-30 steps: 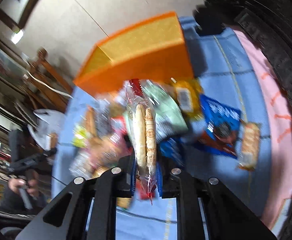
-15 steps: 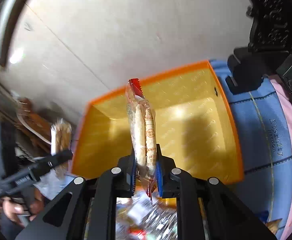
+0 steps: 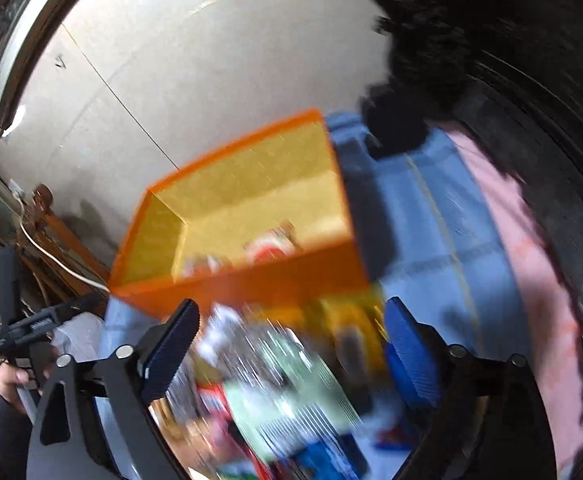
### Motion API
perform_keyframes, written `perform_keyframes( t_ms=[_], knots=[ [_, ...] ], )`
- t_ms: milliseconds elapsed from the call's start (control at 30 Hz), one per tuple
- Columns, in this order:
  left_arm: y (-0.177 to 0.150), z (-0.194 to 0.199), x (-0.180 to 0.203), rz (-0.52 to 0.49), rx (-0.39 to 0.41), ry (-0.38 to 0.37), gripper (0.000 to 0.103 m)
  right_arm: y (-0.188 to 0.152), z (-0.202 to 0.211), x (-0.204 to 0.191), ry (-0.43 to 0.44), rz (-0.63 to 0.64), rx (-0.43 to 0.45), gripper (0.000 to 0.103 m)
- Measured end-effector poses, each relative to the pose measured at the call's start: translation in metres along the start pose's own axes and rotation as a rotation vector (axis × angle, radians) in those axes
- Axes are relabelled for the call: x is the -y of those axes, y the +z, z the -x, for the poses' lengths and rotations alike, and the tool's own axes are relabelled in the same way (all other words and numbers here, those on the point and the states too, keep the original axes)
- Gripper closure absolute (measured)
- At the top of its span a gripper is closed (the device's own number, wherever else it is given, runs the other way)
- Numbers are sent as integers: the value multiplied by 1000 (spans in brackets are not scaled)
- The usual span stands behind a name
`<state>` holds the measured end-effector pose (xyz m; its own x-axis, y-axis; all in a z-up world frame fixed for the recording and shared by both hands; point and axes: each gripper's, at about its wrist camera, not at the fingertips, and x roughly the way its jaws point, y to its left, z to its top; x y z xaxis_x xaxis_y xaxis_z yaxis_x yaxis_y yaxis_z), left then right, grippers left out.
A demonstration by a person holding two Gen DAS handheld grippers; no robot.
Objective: Organize snacks
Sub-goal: 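Carry the bun bag with left tool into the orange box while right tool drops the wafer pack there, then grasp the white quail-egg snack bag with left tool while right tool grasps the blue cookie bag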
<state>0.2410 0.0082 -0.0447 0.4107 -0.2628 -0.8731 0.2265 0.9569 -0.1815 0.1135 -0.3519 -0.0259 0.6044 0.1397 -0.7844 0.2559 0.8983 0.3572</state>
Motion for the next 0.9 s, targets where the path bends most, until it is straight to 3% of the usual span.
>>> perform_keyframes(
  t_ms=[200,333,433,567,667,900],
  knots=[
    [-79,1,-42,88,-101,87,5,-50,12,36,-76,-91,-99,6],
    [-130,3,-48,142,-166,70,5,-79,18,43,-69,-122,-157,6],
    [-156,4,-36,118,-206,61,5,-96,16,33,-72,-81,-191,6],
    [-178,6,-16,45,-240,43,5,-122,13,17,-105,-2,-235,6],
    [-184,7,2,-1,-229,69,5,-129,6,12,-99,3,-262,6],
    [-174,6,6,112,-270,45,5,-136,14,6,-87,33,-263,6]
  ],
)
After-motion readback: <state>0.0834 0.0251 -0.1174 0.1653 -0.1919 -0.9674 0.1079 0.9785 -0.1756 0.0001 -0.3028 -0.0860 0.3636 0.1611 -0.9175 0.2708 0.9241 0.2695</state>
